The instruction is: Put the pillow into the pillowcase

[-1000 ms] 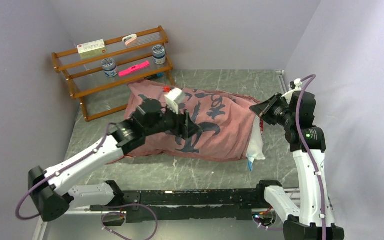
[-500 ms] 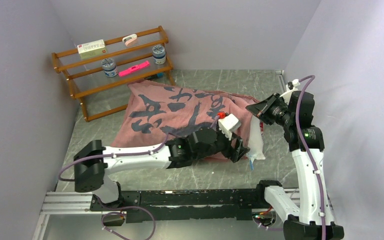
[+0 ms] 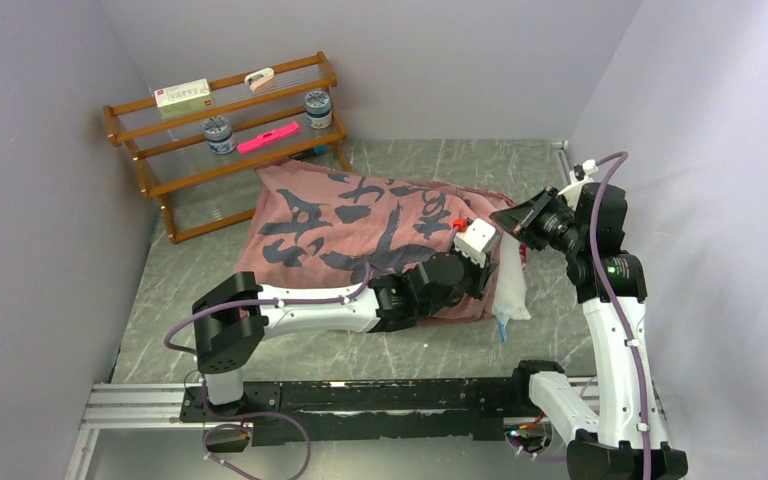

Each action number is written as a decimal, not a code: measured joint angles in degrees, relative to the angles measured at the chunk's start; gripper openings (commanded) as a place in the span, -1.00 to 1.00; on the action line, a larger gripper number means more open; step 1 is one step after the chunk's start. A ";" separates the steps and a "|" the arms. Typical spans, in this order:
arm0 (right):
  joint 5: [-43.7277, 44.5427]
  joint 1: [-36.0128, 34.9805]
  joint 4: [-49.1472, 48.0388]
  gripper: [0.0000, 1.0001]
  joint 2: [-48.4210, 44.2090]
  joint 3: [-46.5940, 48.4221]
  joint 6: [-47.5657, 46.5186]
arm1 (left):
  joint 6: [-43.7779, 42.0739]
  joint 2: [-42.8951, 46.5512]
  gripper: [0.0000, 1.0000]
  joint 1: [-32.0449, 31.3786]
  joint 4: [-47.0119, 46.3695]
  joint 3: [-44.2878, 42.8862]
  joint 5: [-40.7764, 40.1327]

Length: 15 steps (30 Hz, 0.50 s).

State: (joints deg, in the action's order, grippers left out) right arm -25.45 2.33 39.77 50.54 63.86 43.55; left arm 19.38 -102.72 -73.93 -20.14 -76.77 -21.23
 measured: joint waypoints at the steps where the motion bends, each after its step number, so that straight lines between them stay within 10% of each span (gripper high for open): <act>1: -0.02 0.00 0.02 -0.60 0.00 0.00 0.02 | -0.46 -0.26 -0.90 0.02 -0.13 -0.04 -0.48; 6: 4.79 0.07 2.01 0.42 0.33 1.14 -0.20 | -0.70 -0.07 -0.90 0.00 -1.01 0.50 -1.79; 15: 24.76 3.65 8.00 0.68 2.03 2.60 -0.92 | 0.66 1.18 -0.90 1.46 -0.94 1.25 -1.03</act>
State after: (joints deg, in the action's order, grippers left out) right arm -0.69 5.98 47.77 52.58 66.46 42.63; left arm 20.03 -101.54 -72.47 -21.08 -75.53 -22.26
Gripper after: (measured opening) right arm 0.837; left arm 0.060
